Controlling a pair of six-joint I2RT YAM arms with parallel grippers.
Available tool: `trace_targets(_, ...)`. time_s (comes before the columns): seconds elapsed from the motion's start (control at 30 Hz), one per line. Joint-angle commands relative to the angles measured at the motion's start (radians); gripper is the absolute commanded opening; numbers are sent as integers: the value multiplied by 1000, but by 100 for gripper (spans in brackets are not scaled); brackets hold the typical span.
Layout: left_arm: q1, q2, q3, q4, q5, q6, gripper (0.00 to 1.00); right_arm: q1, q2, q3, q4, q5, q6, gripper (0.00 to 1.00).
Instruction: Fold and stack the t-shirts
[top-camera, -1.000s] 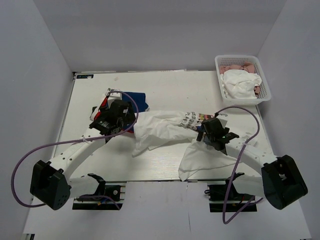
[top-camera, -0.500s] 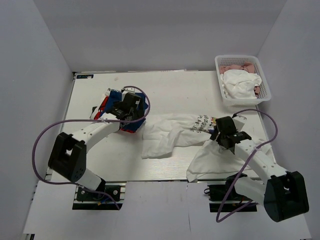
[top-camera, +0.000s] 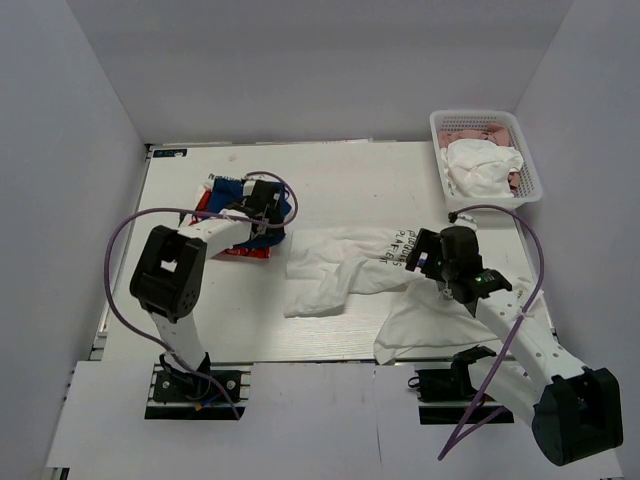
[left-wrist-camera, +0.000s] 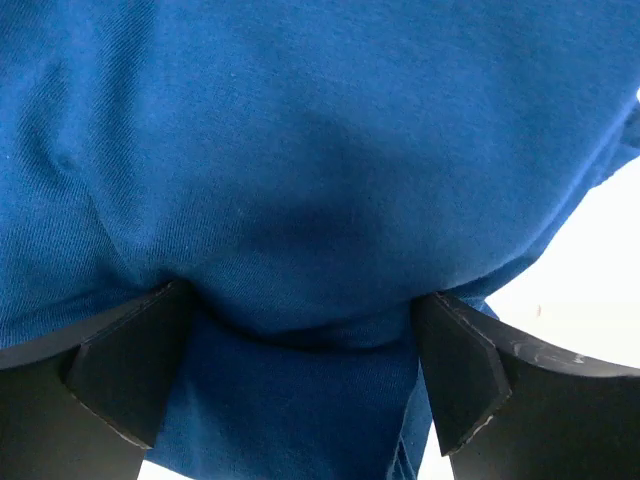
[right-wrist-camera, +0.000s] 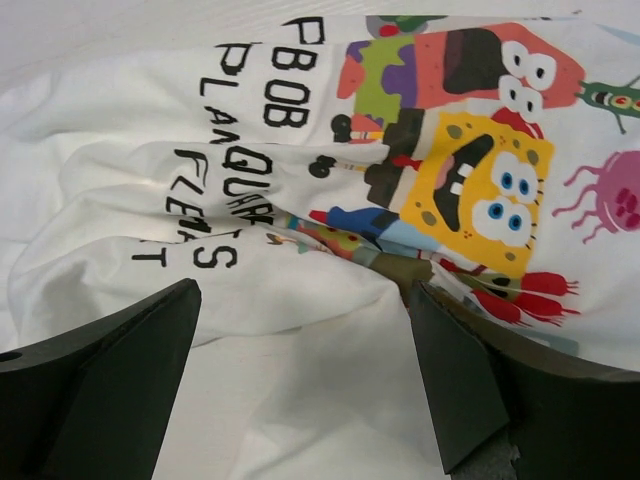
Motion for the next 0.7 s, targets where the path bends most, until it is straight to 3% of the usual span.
trace_targets(0.0,81,55,39,17,-27,-14,100,1,11,7,75,-53,-26,90)
trace_targets(0.1,132,66,39,145,-4,70,100,1,29,4,108,-53,-33,90)
trace_targets(0.3,234,182,161,181,16,208,100,-1,35,3,121,23,-40,90)
trace_targets(0.53,343,359,406,172,59,311,100,-4,63,10,141,53,-57,90)
trace_targets(0.67,382,494,640,37,50,346,100,-1,66,30,104,62,-62,90)
